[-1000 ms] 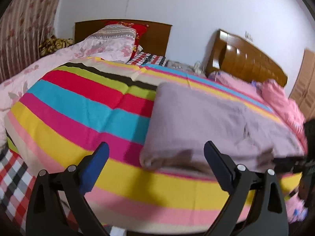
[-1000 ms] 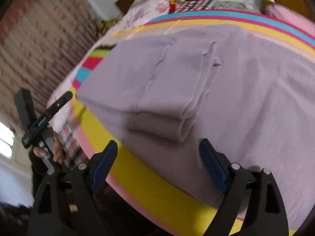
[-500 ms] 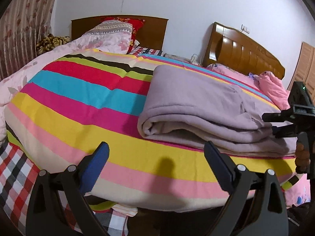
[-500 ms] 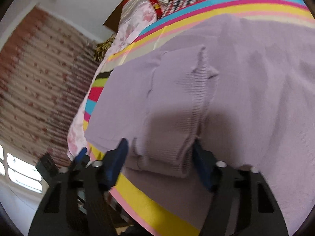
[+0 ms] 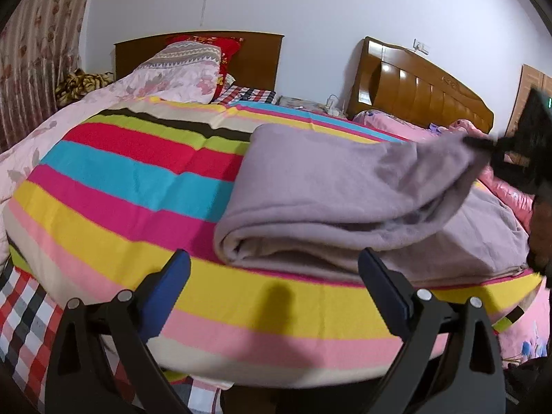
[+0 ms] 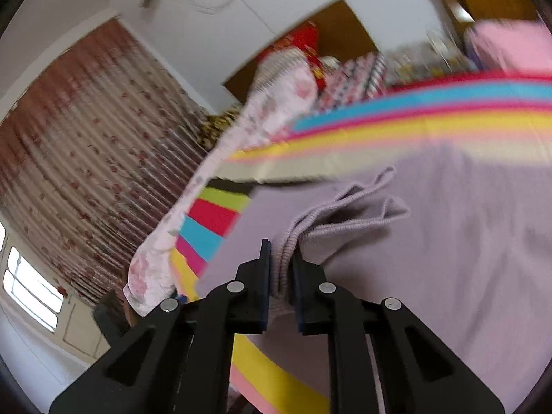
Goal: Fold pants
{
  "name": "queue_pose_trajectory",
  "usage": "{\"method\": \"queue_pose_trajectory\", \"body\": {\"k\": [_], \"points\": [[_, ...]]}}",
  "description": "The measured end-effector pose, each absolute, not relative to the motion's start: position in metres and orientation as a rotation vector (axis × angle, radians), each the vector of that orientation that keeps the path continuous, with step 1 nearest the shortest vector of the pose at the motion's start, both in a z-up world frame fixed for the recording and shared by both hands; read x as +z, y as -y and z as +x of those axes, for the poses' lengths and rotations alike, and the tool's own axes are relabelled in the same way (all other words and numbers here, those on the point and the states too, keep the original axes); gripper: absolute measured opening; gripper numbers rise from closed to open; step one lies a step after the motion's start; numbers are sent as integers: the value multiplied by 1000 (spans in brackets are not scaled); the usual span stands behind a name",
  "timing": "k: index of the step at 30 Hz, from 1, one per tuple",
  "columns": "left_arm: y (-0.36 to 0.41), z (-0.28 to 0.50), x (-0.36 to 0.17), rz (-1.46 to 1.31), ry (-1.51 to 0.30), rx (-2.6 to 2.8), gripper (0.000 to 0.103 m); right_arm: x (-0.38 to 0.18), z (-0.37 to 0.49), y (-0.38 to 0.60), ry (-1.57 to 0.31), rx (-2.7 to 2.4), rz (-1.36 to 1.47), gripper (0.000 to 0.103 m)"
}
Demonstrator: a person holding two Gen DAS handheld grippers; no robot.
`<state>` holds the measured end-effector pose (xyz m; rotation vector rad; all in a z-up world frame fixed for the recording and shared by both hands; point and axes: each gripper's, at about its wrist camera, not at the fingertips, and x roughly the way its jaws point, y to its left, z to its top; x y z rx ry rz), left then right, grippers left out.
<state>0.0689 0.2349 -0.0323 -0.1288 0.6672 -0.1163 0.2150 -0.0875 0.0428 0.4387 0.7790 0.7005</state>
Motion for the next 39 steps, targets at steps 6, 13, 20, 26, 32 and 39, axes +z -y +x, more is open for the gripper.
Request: {"method": "queue_pose_trajectory", "body": {"k": [6,13,20,26,32,39], "points": [[-233,94,-28,-119,-668,-90,98,120,221,66,-634,758,379,14],[-264,102,-35,-150,-700,-1,98,140,225,74,-603,731,383,13],[-289,104,-39,-228,-733,131,102,133,221,77,-608,734,400,10],[-302,92,-58,-110,-761,154,102,35,196,125,-792,566,375,3],[-308,88,-63,-141,-756,133,102,-43,168,146,-981,522,380,10],[-297,87,-60,-112,-752,159,102,-19,178,119,-1048,646,340,88]]}}
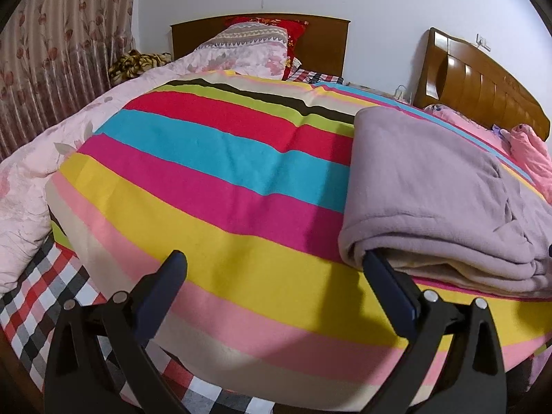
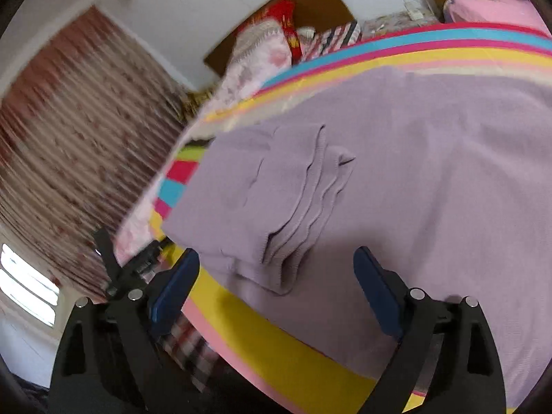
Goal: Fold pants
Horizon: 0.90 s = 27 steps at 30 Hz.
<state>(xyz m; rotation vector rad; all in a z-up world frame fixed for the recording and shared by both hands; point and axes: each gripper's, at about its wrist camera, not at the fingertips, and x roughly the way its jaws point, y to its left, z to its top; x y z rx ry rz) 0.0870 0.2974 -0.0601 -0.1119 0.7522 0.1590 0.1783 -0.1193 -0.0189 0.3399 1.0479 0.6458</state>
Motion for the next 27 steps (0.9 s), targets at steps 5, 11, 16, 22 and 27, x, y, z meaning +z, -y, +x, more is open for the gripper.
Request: {"method": "queue_pose_trajectory", "body": {"k": [5,11,16,22,27], "points": [[-294,86,-59,-100,-747,165,102,-19,192,61,-1213,684,87,89],[-298,87,-60,-120,-741,154,102,-25,223,68,-1259,733,322,50],[-294,88,-58,-94,-737,153,101,-38,200,108,-1106,728,526,21],[-287,88,-52,-46,-735,184,101,35,165,116,-823,675,288,14],[-277,89,-52,-17,-738,156,102,13,161,152,-896,559,258,14]]}}
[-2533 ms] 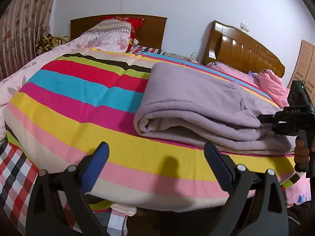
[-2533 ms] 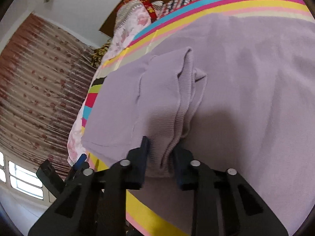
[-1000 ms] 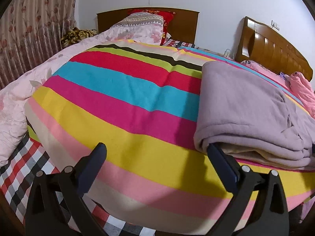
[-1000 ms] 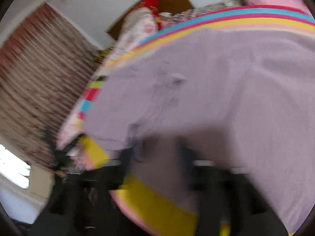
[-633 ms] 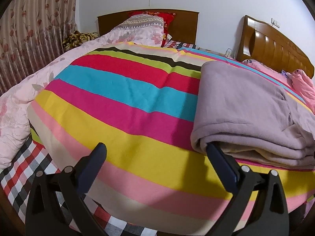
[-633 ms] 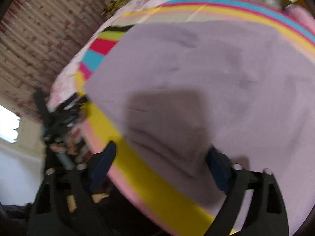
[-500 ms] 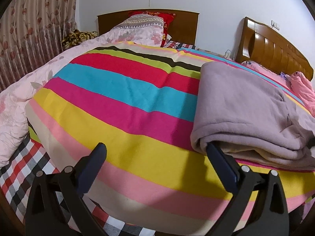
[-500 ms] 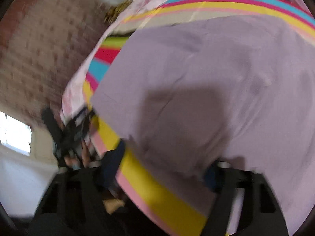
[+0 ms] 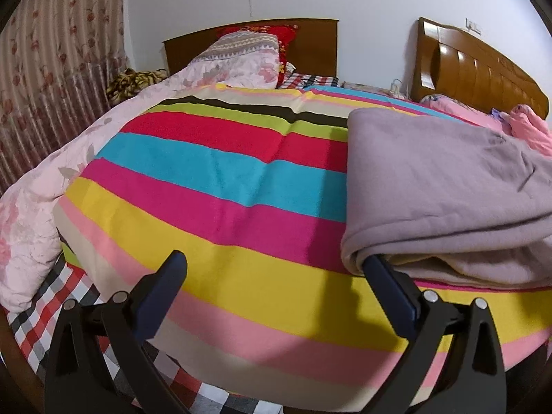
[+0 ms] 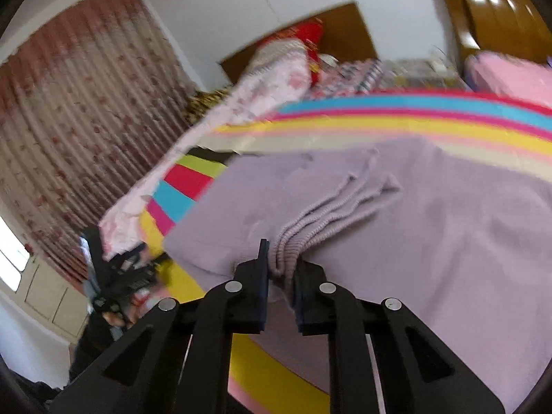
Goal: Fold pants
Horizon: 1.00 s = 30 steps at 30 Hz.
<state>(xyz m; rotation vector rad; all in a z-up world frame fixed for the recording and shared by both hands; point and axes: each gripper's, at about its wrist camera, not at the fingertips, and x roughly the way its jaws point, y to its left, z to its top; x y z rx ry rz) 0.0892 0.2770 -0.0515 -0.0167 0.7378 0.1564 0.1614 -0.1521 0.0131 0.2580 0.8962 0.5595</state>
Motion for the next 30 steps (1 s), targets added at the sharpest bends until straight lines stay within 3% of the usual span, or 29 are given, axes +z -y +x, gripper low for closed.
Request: {"method": "queue_pose_trajectory", "body": {"k": [3,12,13,15,16,17,19,26,30], "points": [[-274,91,-54,-8,-742,145,102,-27,168,156,-974,548,317,13],[-271,93,-55,2,-754,156,102,-32,169,135,-985,553,309,13],[-273,93,-56,-10,-758,153,102,-34,169,135,-968,547,327,8],[-277,92,-57,-39,-773,142,102,-35,170,134,-974,553,329,8],[-278,91,-58,-40,-787,137,102,-31,169,133,-987,551,309,12],[-279,90,-58,-13,-820,139,102,-27,167,132,-988,542,285,28],[-281,80,-53,35,-847,119,101,-11,158,137,-937,490,235,49],[-271,57,21,-85,-662,-26,101,18,150,117,-788,492,129,48],[-220,96,23,-89,-663,-178,101,12,152,74,-811,536,18,48]]}}
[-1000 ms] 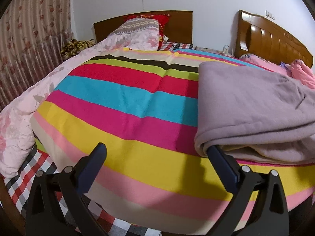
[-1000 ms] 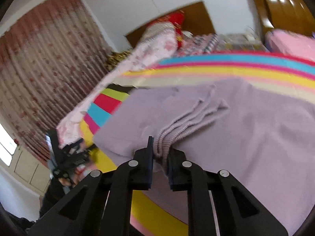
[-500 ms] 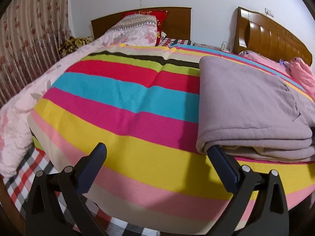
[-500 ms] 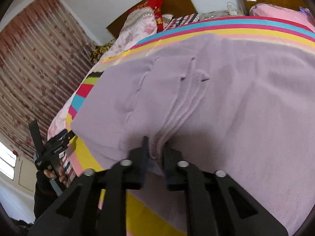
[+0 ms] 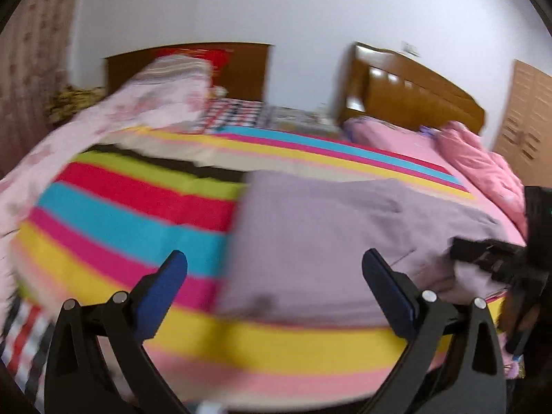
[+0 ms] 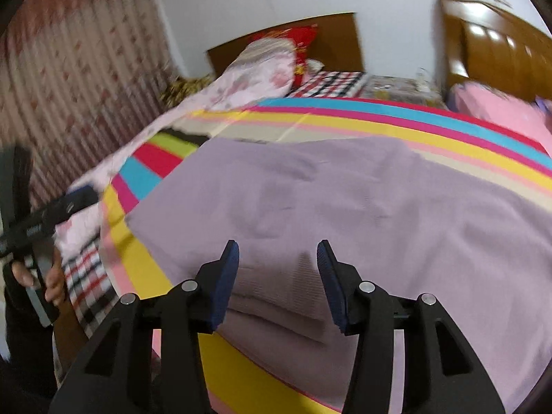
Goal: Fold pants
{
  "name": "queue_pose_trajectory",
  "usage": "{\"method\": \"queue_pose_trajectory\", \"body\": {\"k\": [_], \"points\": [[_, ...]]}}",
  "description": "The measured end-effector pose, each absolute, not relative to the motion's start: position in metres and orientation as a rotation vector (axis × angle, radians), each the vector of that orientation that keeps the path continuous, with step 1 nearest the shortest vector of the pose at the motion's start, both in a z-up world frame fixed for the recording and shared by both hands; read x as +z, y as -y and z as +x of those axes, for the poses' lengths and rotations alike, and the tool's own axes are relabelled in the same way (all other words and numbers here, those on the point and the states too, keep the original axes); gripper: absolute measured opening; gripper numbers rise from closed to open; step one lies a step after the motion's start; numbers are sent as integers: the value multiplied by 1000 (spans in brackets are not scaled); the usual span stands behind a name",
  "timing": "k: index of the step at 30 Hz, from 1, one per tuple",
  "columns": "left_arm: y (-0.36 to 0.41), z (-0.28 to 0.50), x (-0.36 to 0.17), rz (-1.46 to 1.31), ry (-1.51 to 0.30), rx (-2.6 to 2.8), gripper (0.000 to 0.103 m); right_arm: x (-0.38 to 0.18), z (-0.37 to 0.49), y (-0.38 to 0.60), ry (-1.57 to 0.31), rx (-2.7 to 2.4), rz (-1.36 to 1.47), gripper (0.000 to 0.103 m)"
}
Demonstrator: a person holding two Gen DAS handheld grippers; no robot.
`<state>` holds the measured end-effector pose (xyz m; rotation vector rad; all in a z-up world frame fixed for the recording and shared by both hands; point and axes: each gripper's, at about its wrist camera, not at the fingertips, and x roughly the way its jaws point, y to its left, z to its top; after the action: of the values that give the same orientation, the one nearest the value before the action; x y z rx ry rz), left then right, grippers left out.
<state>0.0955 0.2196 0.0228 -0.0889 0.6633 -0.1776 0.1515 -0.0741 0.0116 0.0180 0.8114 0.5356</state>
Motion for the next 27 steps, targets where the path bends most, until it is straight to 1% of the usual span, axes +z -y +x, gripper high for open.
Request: {"method": "queue_pose_trajectory", "body": {"k": [2,4,6,7,14,16,19,21,22,23,27], "points": [[-197,116,11,-69,-699,-222,101,1,152,57,-835,518,-61,48],[-182,134,-13,-40,-768,-235,101,-15,150,50,-855,487,-167,47],[-176,141,-39,-11,-833,-206,101,-18,146,54,-831,509,-161,47],[-175,138,-50,32,-826,-210,101,-18,147,59,-840,522,-138,47],[-173,133,-54,58,-808,-224,101,-16,149,64,-860,549,-126,49],[-172,134,-54,60,-810,-220,101,-8,152,66,-877,563,-122,49],[-172,133,-52,64,-805,-213,101,14,165,69,-818,533,-132,49],[-171,133,-52,64,-801,-210,101,28,183,67,-780,536,-115,54],[-171,133,-52,64,-800,-209,102,29,195,64,-781,552,-102,66],[-171,134,-52,64,-800,-209,102,27,204,62,-796,561,-97,74],[-171,134,-52,63,-799,-210,102,0,244,48,-896,521,-158,74]]}}
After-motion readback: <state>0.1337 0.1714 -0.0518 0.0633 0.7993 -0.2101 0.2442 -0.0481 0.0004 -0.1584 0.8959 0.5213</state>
